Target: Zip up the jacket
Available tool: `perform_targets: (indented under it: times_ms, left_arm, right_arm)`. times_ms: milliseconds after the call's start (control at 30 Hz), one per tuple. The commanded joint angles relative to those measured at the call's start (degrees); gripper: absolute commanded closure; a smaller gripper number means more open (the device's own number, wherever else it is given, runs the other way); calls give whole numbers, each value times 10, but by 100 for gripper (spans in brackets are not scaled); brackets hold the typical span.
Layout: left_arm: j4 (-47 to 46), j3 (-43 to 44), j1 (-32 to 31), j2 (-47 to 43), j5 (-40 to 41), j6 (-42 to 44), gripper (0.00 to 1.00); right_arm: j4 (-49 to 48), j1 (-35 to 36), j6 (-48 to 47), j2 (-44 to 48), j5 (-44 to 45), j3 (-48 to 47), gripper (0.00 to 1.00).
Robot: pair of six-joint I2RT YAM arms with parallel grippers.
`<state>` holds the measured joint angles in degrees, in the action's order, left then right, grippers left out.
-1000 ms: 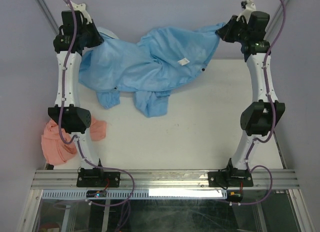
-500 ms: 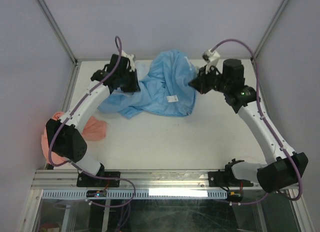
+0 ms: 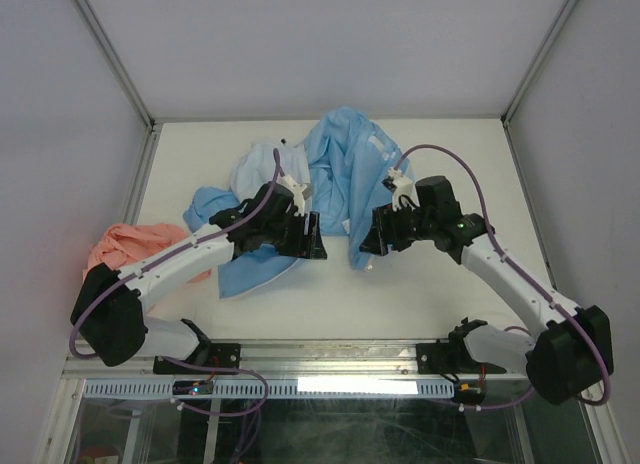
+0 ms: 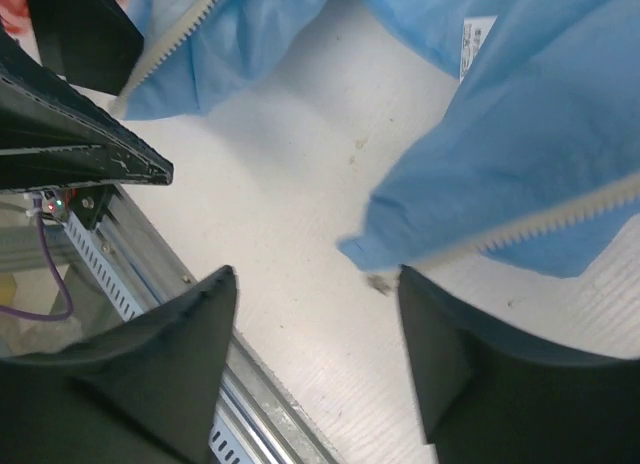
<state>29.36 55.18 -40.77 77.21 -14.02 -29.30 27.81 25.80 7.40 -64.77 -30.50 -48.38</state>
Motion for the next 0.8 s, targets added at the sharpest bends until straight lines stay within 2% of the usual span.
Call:
perform_targets:
  times_ms: [0,100,233,333,467,567,767]
  left_arm:
    - [-28,28,9,-86,14,0,28]
    - [11,76,42,-102,68,33,20]
    - [22,129,119,-83,54,69,14]
    - [32,170,142,-48,73,94,10]
    - [48,217,166,-4,82,111,7]
    - [39,254,213,37,77,115,2]
    - [81,391,295,208,41,119,1]
  right_arm:
    - [6,-5,23,71,59,-49,16]
    - [3,-54,36,61,102,-74,8]
    - [-83,-183,88,11,13,-84,5]
    - [-165,-242,136,-52,-22,-92,3]
    - [-243,-278,176,-183,-30,-143,2]
    - [-265,-290,186,-288,-26,-206,2]
    - [-284,-289,211,-504,-61,-353,1]
